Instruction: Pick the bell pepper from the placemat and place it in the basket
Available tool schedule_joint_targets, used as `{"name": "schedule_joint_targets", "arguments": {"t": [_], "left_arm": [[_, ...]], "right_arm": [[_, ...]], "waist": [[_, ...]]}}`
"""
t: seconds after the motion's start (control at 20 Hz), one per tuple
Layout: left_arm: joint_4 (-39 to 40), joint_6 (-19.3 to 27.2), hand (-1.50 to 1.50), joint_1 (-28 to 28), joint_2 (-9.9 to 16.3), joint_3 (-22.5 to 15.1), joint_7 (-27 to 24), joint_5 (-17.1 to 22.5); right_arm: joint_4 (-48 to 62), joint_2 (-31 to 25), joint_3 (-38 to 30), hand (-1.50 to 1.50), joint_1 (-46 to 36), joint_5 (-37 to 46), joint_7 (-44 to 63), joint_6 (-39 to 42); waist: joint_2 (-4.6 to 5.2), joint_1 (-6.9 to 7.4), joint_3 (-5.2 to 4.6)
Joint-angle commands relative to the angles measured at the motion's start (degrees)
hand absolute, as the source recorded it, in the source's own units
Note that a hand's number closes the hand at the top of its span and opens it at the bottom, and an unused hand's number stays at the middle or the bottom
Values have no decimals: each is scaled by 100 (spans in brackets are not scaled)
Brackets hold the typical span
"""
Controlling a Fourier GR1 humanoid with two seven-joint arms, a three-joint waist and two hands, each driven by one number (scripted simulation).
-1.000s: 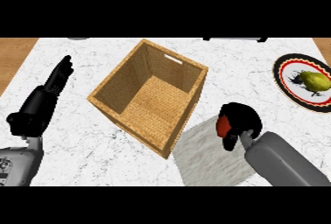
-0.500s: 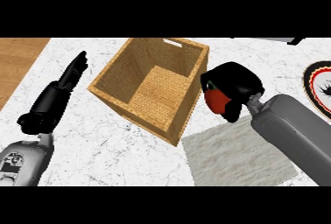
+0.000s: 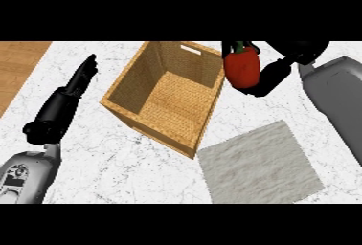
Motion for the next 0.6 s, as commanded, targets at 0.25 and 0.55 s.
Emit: {"name": "schedule_joint_targets", "arguments": {"t": [0.25,0.55], "left_arm": [[87,109,0,-98,-96,-18,197,-89],[303,-29,0,172,33,149,-126,-35]], "right_arm": [[1715,-154,-984,150,-1624,-1340,-1654,2049],[2726,288,-727,150,-2672,-1205,-1596,2818]], "waist": [[-144,-166,-48],[-214,-354,-60]]}}
